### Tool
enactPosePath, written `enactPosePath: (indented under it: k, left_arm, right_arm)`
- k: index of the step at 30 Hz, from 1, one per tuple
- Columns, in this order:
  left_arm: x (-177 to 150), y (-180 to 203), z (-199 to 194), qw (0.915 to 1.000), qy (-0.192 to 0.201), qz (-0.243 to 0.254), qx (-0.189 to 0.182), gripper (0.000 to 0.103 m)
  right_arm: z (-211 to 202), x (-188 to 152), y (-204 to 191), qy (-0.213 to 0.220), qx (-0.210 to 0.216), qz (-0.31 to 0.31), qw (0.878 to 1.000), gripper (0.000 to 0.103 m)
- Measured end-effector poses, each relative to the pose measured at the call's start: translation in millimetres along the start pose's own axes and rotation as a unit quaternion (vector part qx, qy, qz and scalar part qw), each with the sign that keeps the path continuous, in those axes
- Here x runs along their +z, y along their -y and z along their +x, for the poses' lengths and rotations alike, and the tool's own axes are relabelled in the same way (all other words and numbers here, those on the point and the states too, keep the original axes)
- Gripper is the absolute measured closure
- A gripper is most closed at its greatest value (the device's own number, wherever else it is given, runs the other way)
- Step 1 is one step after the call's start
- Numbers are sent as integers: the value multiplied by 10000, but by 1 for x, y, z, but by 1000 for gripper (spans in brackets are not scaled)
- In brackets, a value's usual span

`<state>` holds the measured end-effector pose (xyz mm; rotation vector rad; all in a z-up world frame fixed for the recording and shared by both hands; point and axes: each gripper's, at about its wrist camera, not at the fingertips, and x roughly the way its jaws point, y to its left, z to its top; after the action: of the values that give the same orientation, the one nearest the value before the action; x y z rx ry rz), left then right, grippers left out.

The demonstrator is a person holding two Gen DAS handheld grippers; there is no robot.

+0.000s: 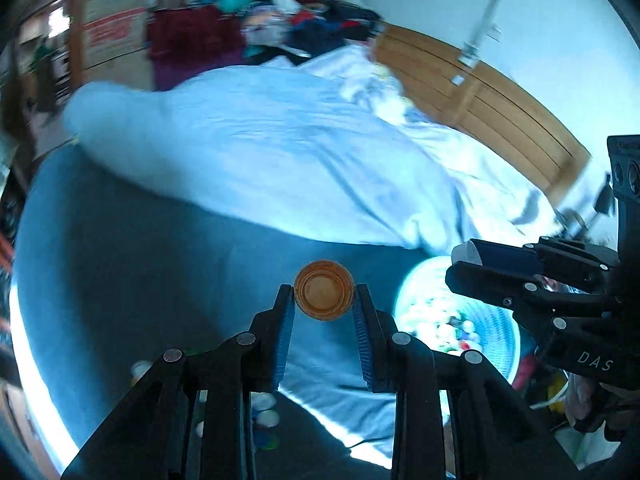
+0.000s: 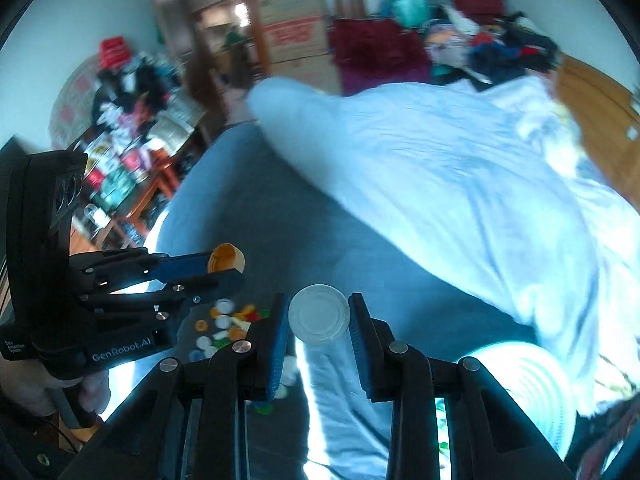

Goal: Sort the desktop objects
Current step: 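Carry the orange and white caps over the blue basket and open both tools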

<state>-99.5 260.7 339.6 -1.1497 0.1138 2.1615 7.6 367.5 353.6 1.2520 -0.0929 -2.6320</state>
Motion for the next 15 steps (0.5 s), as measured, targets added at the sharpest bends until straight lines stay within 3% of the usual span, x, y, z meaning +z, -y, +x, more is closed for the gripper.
enactPosePath:
  k: [6,15]
  left_arm:
    - [26,66,23,9981,-254,494,-270,78]
    - [46,169,71,9903,-772,1129,-256,78]
  right_arm:
    - [-45,-16,78,67,-417,494,9979,71]
    - [-77,-50,173,-160,-723,1063,9916,71]
